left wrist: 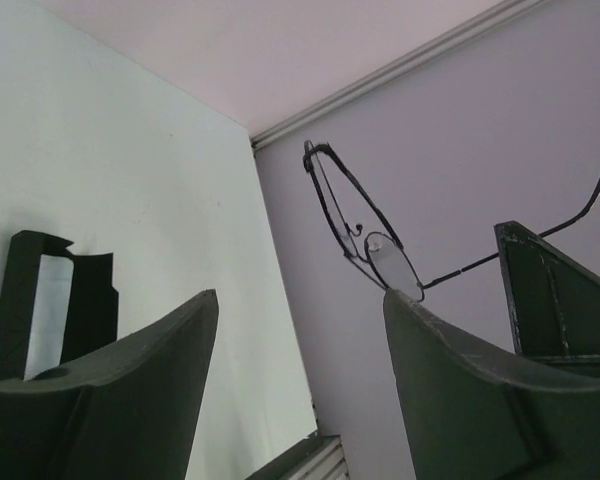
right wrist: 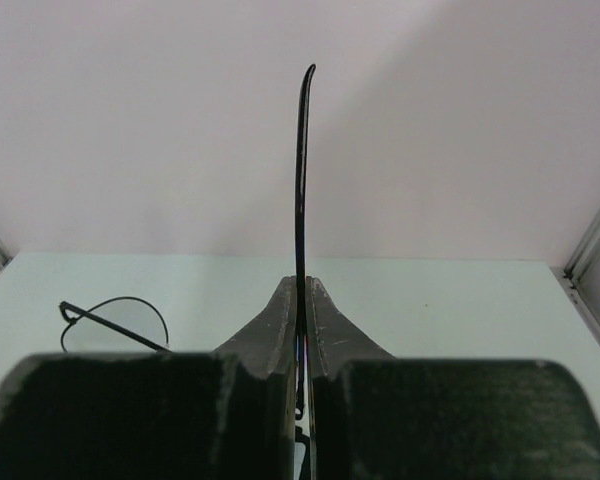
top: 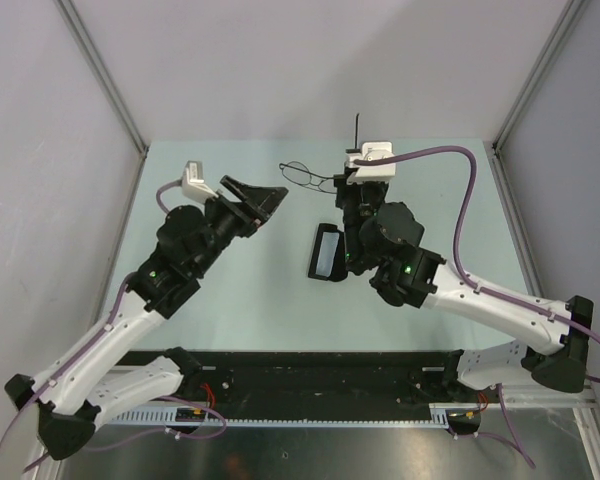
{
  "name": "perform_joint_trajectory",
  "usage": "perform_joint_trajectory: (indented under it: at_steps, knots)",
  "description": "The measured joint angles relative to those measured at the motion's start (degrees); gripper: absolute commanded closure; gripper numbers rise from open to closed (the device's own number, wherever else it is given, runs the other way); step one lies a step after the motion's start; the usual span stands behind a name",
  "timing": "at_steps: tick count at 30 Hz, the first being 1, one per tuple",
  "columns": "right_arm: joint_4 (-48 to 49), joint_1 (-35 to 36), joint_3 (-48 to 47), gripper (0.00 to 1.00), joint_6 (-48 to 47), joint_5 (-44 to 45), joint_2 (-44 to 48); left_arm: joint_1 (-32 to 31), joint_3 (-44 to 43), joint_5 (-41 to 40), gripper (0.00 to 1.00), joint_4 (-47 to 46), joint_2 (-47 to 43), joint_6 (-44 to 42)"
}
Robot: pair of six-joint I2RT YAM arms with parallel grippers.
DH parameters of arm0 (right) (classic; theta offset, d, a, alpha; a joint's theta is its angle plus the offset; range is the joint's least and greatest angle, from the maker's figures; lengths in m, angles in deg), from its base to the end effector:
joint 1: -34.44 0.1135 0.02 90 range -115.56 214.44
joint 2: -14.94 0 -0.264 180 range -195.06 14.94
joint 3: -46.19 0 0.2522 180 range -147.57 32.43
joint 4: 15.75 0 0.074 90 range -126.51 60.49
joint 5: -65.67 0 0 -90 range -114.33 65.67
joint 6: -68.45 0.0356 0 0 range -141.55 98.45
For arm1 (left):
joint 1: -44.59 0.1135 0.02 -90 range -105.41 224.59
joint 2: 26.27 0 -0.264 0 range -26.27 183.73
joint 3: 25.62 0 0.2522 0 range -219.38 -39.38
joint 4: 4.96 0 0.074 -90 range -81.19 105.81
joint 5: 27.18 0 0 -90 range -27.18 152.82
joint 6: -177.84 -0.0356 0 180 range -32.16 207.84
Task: Organize the sunglasses
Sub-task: Pass from the right arm to the left
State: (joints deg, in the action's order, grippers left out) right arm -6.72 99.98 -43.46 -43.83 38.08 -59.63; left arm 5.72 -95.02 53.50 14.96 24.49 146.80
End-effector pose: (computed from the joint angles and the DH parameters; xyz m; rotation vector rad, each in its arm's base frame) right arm 0.1429 0.2380 0.4706 -0.0203 1.3803 0.0058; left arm 0.1602 -0.1217 0.3961 -0.4355 1.6717 -1.1770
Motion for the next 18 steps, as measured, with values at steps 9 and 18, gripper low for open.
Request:
perform_joint_trajectory:
  at_steps: [9, 18]
  knots:
    - [-1.36, 0.5, -1.66, 1.0, 3.19, 0.28, -0.44, 0.0, 0.02, 6.27, 0.37, -10.36, 6.23, 1.03]
    - [-1.42, 1.09, -1.77, 1.0, 4.26, 0.35, -1.03, 0.0, 0.02, 8.07, 0.5, -15.3, 8.46, 3.63]
